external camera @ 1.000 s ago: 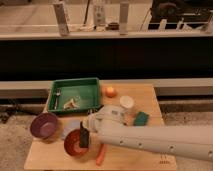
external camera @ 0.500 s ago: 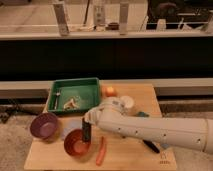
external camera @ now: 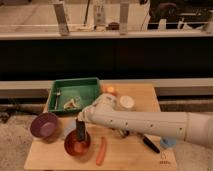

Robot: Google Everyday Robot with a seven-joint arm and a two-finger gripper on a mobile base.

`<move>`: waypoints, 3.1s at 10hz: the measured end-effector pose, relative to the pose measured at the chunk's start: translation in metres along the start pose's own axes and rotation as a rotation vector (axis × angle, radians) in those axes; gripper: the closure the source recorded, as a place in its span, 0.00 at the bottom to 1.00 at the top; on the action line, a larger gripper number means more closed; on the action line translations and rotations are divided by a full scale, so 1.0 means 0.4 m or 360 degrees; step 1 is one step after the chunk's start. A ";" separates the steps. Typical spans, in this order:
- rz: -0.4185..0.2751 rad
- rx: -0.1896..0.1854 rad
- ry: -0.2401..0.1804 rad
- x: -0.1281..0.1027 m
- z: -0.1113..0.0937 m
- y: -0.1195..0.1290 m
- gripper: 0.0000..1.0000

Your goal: Wipe red bowl with eraser

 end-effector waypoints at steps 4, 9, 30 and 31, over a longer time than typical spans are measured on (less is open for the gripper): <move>-0.0081 0.0115 -0.0034 -0.025 0.036 -0.096 1.00; -0.0040 0.0140 0.0104 -0.063 -0.049 -0.157 1.00; 0.0427 0.0040 -0.0132 -0.122 -0.150 -0.041 1.00; 0.0426 0.0039 -0.0131 -0.122 -0.150 -0.040 1.00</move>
